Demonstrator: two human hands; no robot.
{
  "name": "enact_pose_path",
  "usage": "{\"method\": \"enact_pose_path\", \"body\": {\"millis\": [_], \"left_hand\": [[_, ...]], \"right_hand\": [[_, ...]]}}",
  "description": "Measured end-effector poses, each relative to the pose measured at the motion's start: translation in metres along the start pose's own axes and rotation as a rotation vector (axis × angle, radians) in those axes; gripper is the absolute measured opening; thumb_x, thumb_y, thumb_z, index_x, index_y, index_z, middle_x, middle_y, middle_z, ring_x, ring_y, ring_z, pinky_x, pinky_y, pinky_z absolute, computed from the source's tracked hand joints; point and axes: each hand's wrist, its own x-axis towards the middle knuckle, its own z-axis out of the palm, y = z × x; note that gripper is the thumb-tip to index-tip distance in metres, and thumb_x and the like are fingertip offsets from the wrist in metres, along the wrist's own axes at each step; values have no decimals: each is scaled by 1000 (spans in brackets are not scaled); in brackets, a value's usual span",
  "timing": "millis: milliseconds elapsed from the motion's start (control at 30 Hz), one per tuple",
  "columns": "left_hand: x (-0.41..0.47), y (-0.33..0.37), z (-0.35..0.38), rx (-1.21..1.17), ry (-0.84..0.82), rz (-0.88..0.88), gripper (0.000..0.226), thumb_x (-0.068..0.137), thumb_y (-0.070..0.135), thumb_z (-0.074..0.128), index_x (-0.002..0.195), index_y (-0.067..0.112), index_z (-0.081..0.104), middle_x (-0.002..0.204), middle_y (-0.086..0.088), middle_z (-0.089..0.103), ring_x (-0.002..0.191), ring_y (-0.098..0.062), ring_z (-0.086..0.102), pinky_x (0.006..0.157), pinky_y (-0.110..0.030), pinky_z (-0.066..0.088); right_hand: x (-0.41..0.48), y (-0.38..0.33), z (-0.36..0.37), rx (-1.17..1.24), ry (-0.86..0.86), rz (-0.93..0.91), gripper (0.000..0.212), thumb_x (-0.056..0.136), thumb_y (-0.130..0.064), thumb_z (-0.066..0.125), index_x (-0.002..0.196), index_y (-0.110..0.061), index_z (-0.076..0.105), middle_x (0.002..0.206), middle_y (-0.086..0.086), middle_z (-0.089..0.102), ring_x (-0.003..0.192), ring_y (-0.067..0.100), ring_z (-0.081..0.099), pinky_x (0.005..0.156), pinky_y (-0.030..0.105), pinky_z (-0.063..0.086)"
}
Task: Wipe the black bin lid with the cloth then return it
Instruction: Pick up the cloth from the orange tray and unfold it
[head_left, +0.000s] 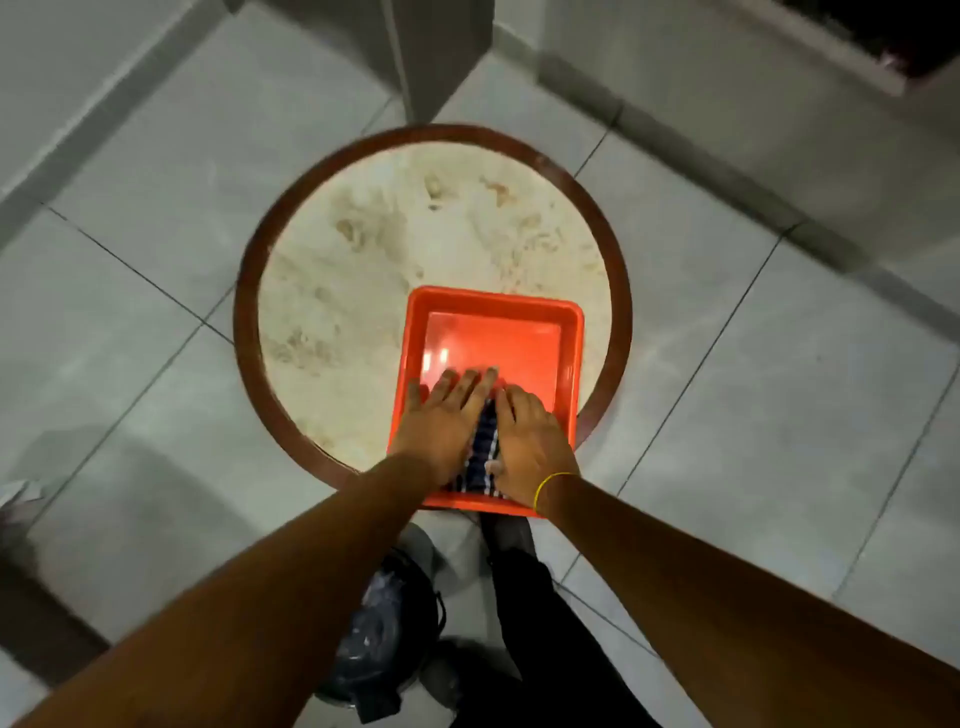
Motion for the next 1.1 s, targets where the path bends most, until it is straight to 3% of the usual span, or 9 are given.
{"method": "enact_pose_path", "body": {"millis": [67, 200, 333, 467, 600, 700, 800, 933, 1100], "left_hand": [[7, -1, 9, 44, -38, 24, 100, 91, 20, 70, 167, 22, 5, 179, -8, 11, 163, -36, 15, 122, -65, 24], [8, -5, 19, 129, 20, 85, 70, 81, 20, 72, 145, 16, 42, 147, -15, 50, 130, -41, 50, 98, -53, 42], [7, -9, 6, 25, -24, 26, 59, 81, 21, 73, 135, 16, 48, 131, -12, 64, 120, -38, 58, 95, -51, 40], [-3, -13, -8, -53, -40, 60, 39, 82, 33, 73, 117, 16, 67, 127, -10, 60, 121, -35, 54, 97, -48, 41], [-39, -38, -38, -310, 125, 16, 27, 79, 19, 69, 103, 15, 57, 106, -15, 70, 96, -40, 66, 72, -38, 41], [-83, -70, -57, -463, 242, -125, 45, 80, 12, 68, 121, 14, 51, 96, -18, 72, 83, -42, 68, 61, -36, 40], [-130, -104, -62, -481, 450, -196, 50, 81, 10, 69, 126, 14, 49, 91, -17, 74, 77, -41, 70, 59, -38, 48], [-205, -162, -23, -439, 638, -388, 43, 80, 18, 71, 119, 14, 53, 91, -18, 73, 76, -44, 70, 61, -40, 54], [-263, -208, 84, -377, 681, -632, 32, 82, 6, 74, 108, 8, 56, 88, -22, 73, 70, -44, 67, 56, -36, 38]], "right_hand": [[4, 4, 12, -30, 88, -13, 104, 76, -39, 83, 162, -7, 34, 155, 15, 48, 137, 37, 51, 114, 46, 43], [5, 3, 18, 26, 165, 32, 72, 66, -33, 86, 132, -16, 61, 114, 7, 74, 105, 35, 70, 91, 43, 48], [15, -1, -1, 7, 19, 10, 28, 80, -33, 78, 102, -18, 71, 113, 8, 73, 112, 36, 67, 96, 44, 43], [22, -4, -33, 36, -87, -106, 30, 82, -29, 77, 105, -11, 72, 125, 14, 65, 122, 37, 57, 100, 42, 49], [27, -42, -89, -51, -179, -200, 22, 79, -27, 73, 99, -21, 68, 102, 15, 76, 97, 43, 72, 70, 35, 44], [26, -96, -121, -132, -133, -368, 28, 73, -32, 64, 99, -23, 58, 94, 19, 75, 88, 47, 71, 64, 40, 43], [25, -156, -133, -170, -77, -530, 39, 78, -25, 69, 115, -22, 59, 92, 21, 75, 85, 49, 70, 63, 45, 50], [20, -248, -89, -214, -64, -707, 34, 79, -27, 66, 113, -23, 67, 98, 19, 78, 92, 49, 70, 67, 43, 51], [11, -320, 28, -168, -42, -904, 39, 83, -2, 62, 119, -13, 72, 109, 15, 80, 101, 44, 72, 86, 49, 56]]}}
